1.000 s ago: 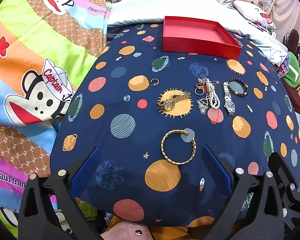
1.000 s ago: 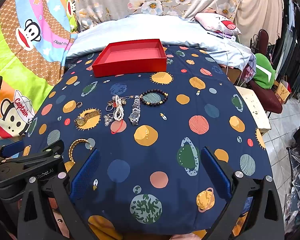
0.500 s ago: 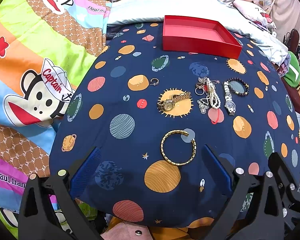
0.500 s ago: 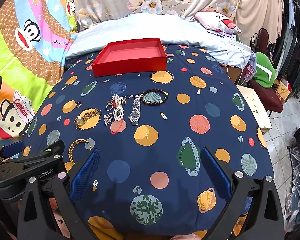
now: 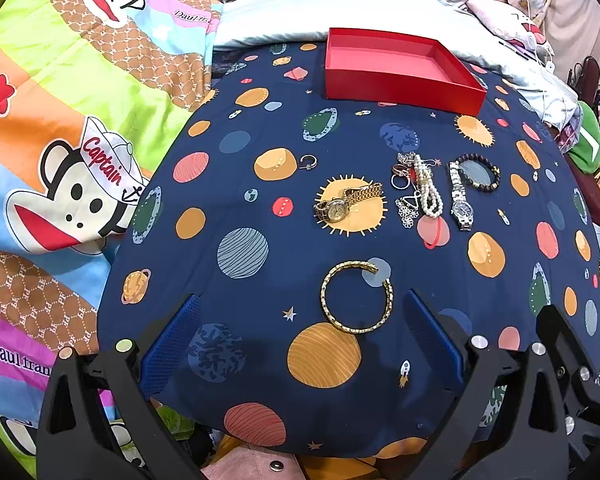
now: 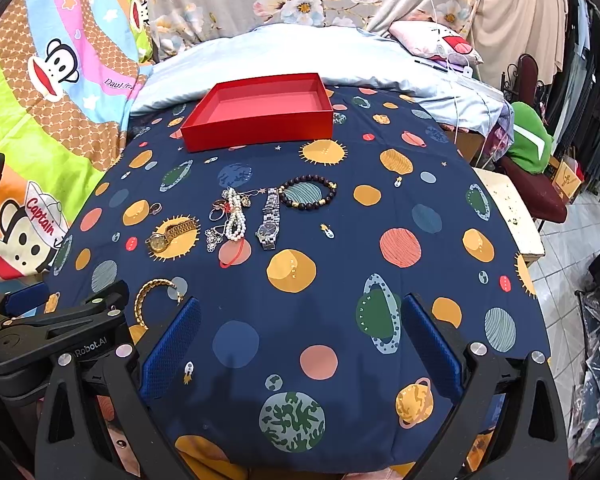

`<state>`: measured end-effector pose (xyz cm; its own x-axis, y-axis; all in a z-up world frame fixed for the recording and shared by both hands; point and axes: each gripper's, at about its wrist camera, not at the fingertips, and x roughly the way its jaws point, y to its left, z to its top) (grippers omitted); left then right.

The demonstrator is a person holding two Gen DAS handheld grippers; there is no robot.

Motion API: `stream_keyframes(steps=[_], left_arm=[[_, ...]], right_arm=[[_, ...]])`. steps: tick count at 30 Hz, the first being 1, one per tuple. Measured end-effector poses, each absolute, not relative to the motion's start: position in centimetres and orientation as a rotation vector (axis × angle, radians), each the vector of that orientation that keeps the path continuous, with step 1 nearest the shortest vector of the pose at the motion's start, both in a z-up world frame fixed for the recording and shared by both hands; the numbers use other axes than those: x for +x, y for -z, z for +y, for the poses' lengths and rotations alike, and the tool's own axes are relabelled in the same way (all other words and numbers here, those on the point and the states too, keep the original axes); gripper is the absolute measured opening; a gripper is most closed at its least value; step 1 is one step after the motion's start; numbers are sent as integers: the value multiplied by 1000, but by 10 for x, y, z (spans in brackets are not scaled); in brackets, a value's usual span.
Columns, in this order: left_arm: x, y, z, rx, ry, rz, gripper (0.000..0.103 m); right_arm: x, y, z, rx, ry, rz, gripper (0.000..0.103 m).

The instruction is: Organize jewelry

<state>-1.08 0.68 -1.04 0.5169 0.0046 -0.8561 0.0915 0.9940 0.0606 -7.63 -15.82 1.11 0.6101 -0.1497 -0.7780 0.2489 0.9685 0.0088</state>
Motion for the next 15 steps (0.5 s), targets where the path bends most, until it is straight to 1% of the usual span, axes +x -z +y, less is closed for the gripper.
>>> stream_keyframes(steps=[7,15], left_arm=[[-8,10,6,100,52,1034,98],[3,25,7,72,87,1103,98]], right_arm=[[-76,-8,-158,121,231,890,98],[-70,4,-165,135,221,912,98]])
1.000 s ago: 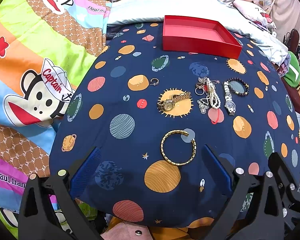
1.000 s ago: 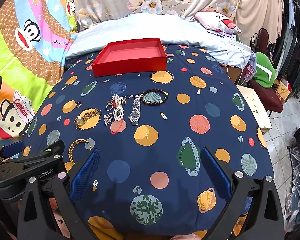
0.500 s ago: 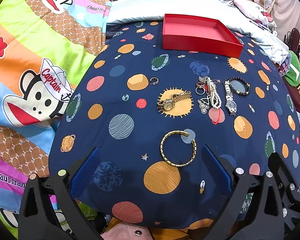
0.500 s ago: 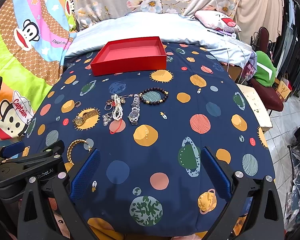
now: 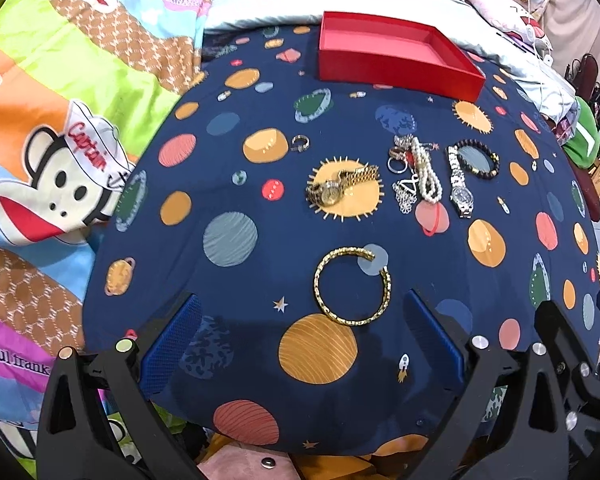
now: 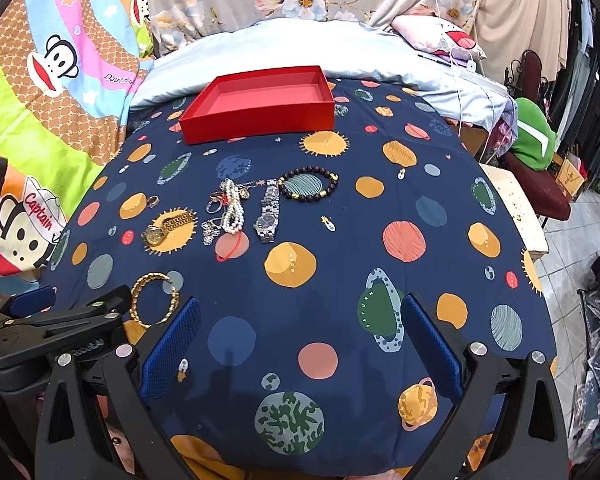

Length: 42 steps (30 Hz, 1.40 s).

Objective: Organize jewelry
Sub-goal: 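Grasp the gold cuff bangle with the left tool while the right tool grasps the silver watch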

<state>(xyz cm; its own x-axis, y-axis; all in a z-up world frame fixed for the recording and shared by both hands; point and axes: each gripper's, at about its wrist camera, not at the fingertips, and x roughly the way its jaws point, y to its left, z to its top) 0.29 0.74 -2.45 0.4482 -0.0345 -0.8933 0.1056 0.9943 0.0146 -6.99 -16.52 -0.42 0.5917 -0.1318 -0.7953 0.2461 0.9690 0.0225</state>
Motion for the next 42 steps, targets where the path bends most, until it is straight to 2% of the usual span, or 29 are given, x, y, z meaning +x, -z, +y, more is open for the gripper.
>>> stream_keyframes(steps=[10,19,25,29,31,33,35,42], left_arm=[[14,50,12,-1,145,1169,98],[16,70,-16,144,191,1152,98],[20,78,-16,137,208,1143,93],[19,77,-19,140,230,1127,88],[19,76,-20,143,243,1117,81],[19,74,-21,146,258,1106,71],[19,71,-22,146,275,1098,56],[23,67,-18,104,306,1112,54]], right_arm=[[-61,17,-182,169,253,953,98],[-53,23,-189,174,260,972,98],[-50,26,-191,173,263,982,98],[-46,27,-190,169,255,985,98],[-44,28,-188,164,244,984,98],[-41,28,-186,156,236,982,98],[-37,28,-186,151,228,978,98],[-25,26,-187,154,219,966,98]])
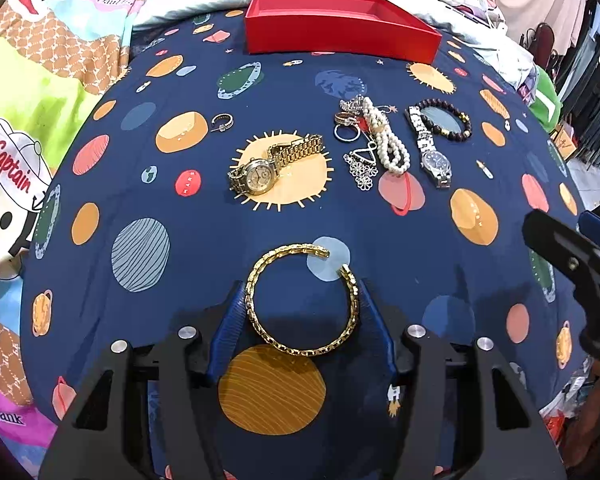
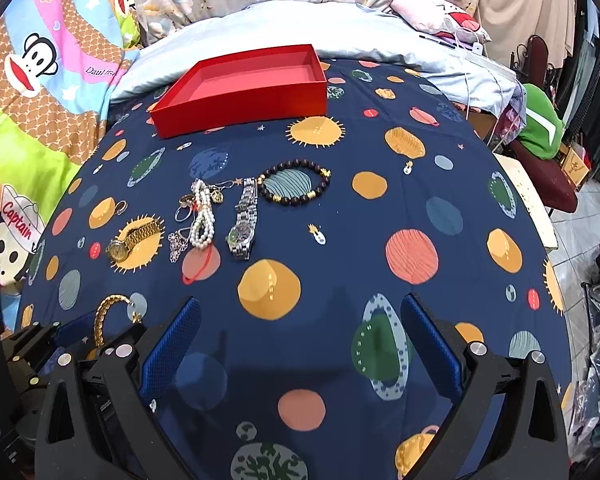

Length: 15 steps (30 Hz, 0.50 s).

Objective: Organize jewelry
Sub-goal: 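Grasp the gold cuff bangle with the left tool while the right tool grasps the silver watch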

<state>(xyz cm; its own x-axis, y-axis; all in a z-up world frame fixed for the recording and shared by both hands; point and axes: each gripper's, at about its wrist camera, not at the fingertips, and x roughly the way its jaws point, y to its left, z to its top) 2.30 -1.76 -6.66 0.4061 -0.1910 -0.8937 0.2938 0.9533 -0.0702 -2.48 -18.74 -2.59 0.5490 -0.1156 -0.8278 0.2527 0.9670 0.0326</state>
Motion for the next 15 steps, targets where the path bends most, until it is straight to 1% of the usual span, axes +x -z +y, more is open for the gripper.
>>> stream_keyframes(steps=[2,3,4,9,14,15], left_arm=[[24,63,-15,95,301,1108,54],[26,61,-13,89,295,1105,54],[28,58,-11,81,288,1101,54],[38,46,4,60,234,1076,54],[47,42,12,51,207,1070,54],[49,42,13,46,203,1073,54]], right_arm=[[-21,27,-187,147,216,966,97],[-17,29,-186,140,210,966,94],[-14,30,-185,134,205,969,90],[7,42,-181,120,182,991,79],[28,54,-176,119,162,1011,59],[33,58,-176,121,159,1018,58]])
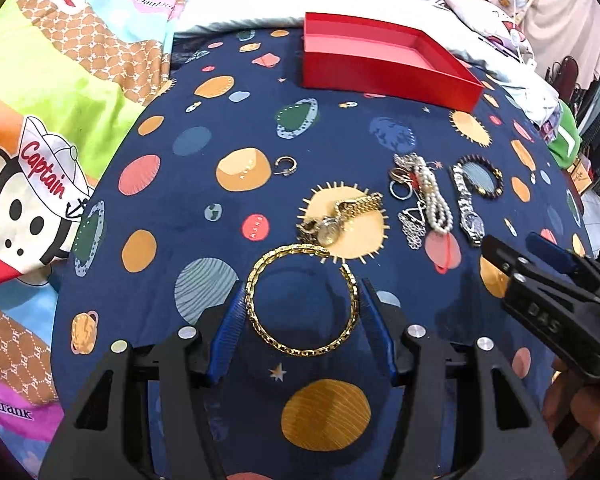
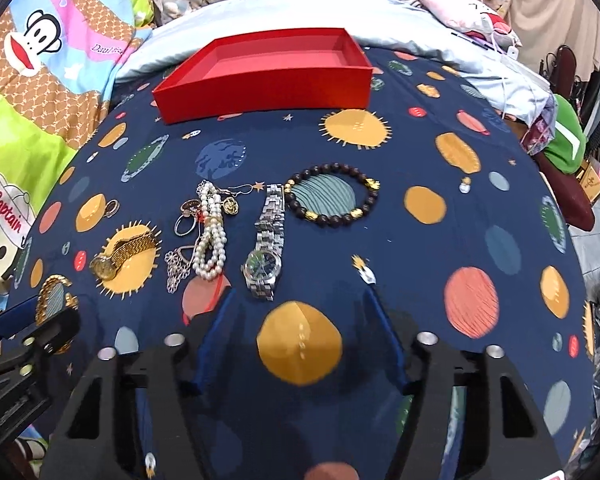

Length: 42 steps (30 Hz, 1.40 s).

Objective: Organize jewelry
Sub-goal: 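Grasp the gold cuff bangle with the left tool while the right tool grasps the silver watch, then carry the bangle and watch into the red tray and open both tools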

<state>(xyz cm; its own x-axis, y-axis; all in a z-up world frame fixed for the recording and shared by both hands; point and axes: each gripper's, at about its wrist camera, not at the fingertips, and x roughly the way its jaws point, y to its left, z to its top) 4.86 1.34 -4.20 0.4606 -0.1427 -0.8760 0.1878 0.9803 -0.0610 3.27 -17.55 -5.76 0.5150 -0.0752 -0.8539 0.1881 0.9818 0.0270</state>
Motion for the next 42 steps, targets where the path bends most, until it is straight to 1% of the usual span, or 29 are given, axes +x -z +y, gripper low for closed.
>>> stream_keyframes(steps=[2,10,12,15,17,24,29,42], left_arm=[[51,43,15,42,205,1079,54],[59,48,16,40,205,1094,54],[59,49,16,43,204,1097,54],[61,49,16,43,201,1097,54],[62,49,17,38,199,1098,54],[63,47,17,37,202,1097,54],[63,42,15,36,208,1087,54],[88,9,-9,32,251,1026,54]], right_arm=[[38,62,-174,121,157,1027,55],[50,72,-168,88,159,1031,56],[52,72,-167,81,157,1025,53],[53,71,-167,78,150,1024,41],[53,70,-166,78,139,1027,24],[49,68,-171,121,122,1038,24],[40,57,-181,172,109,1024,24],[43,-13,-195,193,45,914,24]])
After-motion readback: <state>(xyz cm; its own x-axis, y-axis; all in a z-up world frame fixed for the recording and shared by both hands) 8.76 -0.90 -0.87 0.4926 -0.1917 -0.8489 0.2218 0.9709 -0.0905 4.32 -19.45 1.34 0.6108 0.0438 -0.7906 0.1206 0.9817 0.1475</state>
